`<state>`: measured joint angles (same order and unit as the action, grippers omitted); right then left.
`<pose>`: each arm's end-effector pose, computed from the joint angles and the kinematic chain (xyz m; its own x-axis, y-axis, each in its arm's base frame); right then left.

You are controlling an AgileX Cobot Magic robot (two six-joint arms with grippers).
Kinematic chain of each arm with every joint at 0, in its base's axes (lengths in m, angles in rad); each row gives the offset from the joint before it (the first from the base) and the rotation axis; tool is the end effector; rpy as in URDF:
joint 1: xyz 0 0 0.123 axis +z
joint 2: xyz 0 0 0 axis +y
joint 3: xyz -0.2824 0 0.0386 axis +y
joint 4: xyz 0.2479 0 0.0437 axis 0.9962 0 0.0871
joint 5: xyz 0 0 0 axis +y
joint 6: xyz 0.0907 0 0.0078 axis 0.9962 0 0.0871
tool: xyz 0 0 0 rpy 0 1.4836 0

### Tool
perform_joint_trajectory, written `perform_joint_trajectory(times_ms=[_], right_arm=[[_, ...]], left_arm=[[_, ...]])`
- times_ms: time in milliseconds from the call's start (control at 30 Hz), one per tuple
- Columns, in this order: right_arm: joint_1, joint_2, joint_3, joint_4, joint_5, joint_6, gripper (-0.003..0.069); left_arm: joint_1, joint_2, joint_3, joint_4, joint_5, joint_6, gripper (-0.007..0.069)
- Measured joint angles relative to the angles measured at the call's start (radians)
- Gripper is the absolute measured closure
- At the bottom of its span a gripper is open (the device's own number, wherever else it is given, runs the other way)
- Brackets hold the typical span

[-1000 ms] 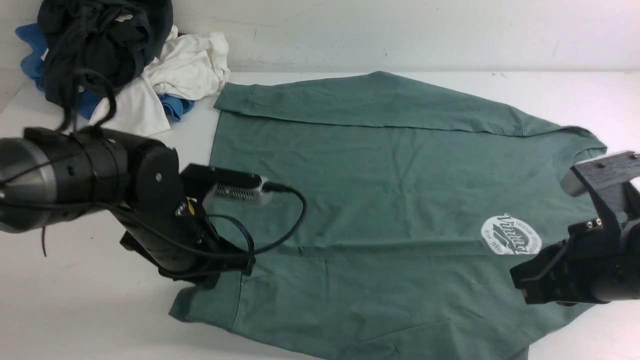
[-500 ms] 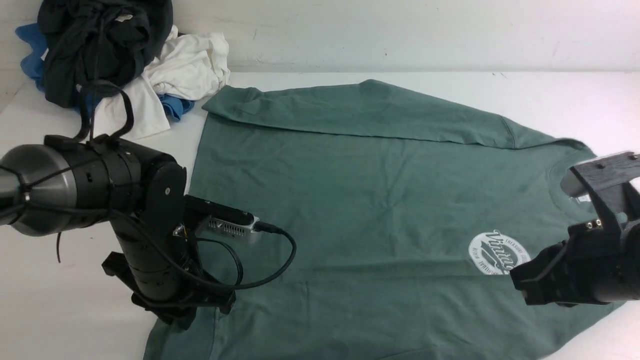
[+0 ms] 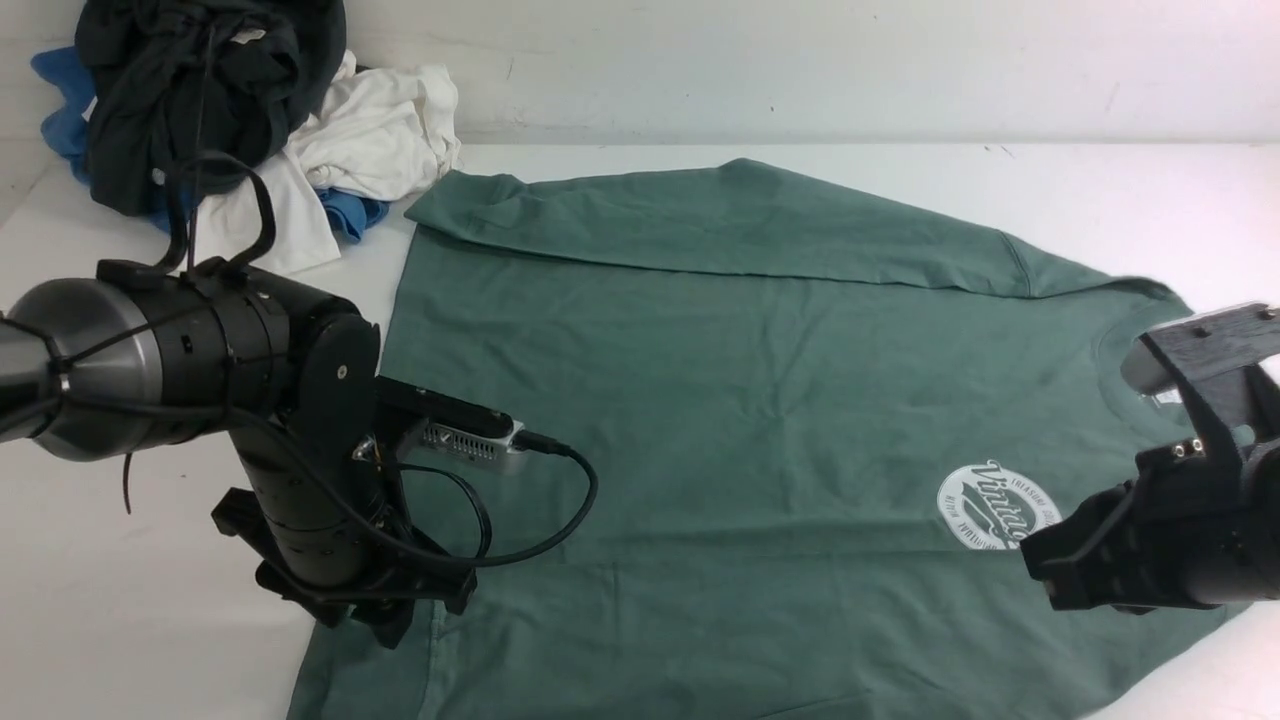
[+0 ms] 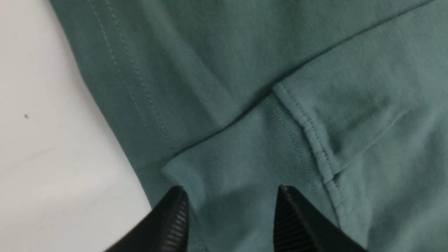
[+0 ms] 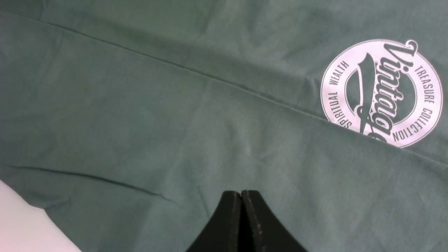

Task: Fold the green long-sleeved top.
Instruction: Use the left arm to clamp the cuff closest to it

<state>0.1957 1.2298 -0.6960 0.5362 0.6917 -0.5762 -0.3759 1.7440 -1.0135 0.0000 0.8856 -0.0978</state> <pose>0.2092 0.0718 0.2382 -0.7994 -0.2996 -0.5208 -0.4607 0.8621 0.2111 0.2829 -0.1117 0.1707 -0.9608 0.2742 -0.0417 0.2746 0.9615 -0.0041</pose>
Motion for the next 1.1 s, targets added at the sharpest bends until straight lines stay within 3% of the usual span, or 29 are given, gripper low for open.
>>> perform_joint_trajectory(times_ms=[367, 633, 767, 1000, 1100], right_arm=[[0.0, 0.0, 0.0, 0.0, 0.0, 0.0, 0.0673], [0.0, 0.0, -0.003, 0.0, 0.0, -0.002, 0.0673], [0.0, 0.0, -0.003, 0.0, 0.0, -0.003, 0.0673], [0.0, 0.0, -0.003, 0.0, 0.012, -0.003, 0.0673], [0.0, 0.0, -0.003, 0.0, 0.012, -0.003, 0.0673]], left_arm=[[0.0, -0.013, -0.007, 0.0, 0.001, 0.001, 0.061], [0.0, -0.139, -0.024, 0.046, 0.021, -0.003, 0.0632], [0.0, -0.076, -0.024, 0.055, 0.028, -0.006, 0.0585], [0.024, 0.037, -0.024, 0.03, 0.02, 0.0, 0.0367], [0.046, 0.05, -0.024, 0.022, 0.005, 0.002, 0.0319]])
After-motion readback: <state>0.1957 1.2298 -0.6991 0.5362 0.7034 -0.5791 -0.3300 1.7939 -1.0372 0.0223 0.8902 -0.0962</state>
